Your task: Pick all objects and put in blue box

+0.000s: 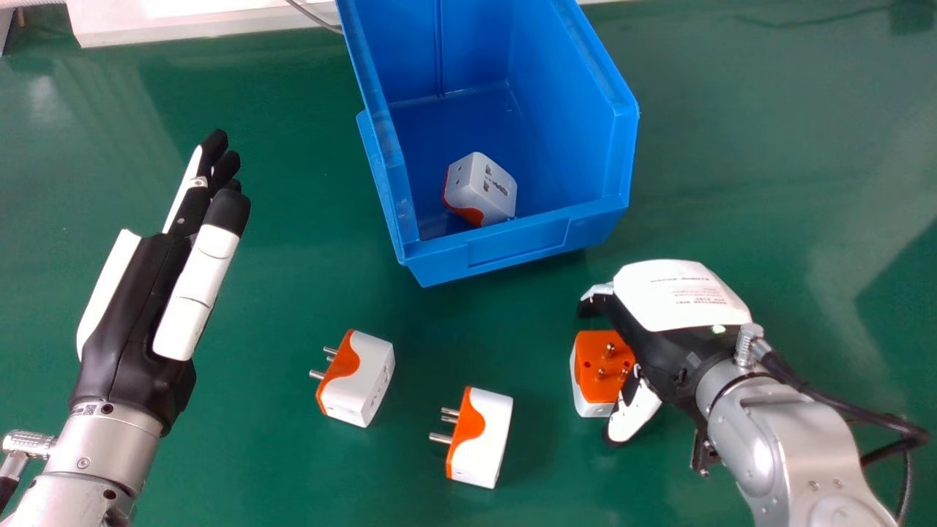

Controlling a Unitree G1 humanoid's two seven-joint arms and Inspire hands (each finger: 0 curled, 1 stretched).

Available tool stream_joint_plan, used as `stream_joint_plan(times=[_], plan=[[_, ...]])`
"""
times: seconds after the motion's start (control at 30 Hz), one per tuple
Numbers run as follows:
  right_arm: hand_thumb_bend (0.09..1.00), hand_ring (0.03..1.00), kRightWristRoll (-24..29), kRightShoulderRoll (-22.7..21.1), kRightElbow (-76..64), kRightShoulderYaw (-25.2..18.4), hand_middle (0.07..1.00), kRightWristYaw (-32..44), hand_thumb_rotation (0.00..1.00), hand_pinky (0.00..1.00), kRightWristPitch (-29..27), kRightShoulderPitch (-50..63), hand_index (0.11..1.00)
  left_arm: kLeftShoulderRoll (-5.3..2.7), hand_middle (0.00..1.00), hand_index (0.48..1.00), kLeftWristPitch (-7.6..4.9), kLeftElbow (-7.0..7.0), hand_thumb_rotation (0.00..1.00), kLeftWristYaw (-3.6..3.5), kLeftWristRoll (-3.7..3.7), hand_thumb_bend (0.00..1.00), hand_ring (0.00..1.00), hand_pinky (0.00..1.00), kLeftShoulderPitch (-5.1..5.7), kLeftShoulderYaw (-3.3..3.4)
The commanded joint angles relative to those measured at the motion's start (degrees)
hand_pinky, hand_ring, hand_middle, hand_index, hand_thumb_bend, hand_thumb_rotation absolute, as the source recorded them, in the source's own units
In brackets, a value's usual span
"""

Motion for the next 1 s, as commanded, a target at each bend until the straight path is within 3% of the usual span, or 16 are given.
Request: stream_joint_plan(times=[0.0,0.43,0.57,0.6,0.7,0.73,0.97], plan=[[0.623,0.825,-0.7,0.5,0.4,0.1,0.858,0.3,0.08,0.7,1.4,1.8,0.78,0.56,1.0,1.0,-0.24,-1.77,0.96,-0.01,-0.8,0.83,1.0,0.98,-0.15,0.28],[0.619,0.802,-2.5,1.3,2.6,0.4,0.827,-6.5,0.08,0.68,0.0,2.9,0.747,0.64,1.0,1.0,0.02,-2.03,0.96,-0.08,-0.71,0.83,1.0,0.98,-0.24,0.29],[0.618,0.746,-0.7,1.4,3.5,-0.8,0.772,-11.0,0.05,0.63,-2.0,3.5,0.69,0.72,1.0,1.0,-0.05,-1.55,0.96,-0.13,-0.77,0.83,1.0,0.98,-0.56,0.4],[0.595,0.667,0.0,1.5,3.9,-1.2,0.708,-12.8,0.04,0.57,-2.8,3.8,0.664,0.71,1.0,1.0,-0.01,-1.53,0.96,-0.11,-0.76,0.83,1.0,0.98,-0.61,0.38],[0.595,0.667,1.1,1.1,5.6,-1.9,0.708,-18.5,0.04,0.57,-5.6,4.4,0.664,0.71,1.0,1.0,0.17,-1.75,0.96,-0.02,-0.64,0.83,1.0,0.98,-0.6,0.34],[0.58,0.614,1.2,0.8,6.1,-2.1,0.667,-19.9,0.03,0.48,-6.4,4.4,0.628,0.73,1.0,1.0,0.06,-1.65,0.96,-0.02,-0.57,0.83,1.0,0.98,-0.6,0.34],[0.539,0.53,1.0,-0.6,8.8,-2.5,0.606,-25.8,0.02,0.42,-10.0,4.0,0.538,0.82,1.0,1.0,0.37,-2.05,0.96,-0.02,-0.66,0.84,1.0,0.99,-0.5,0.52]])
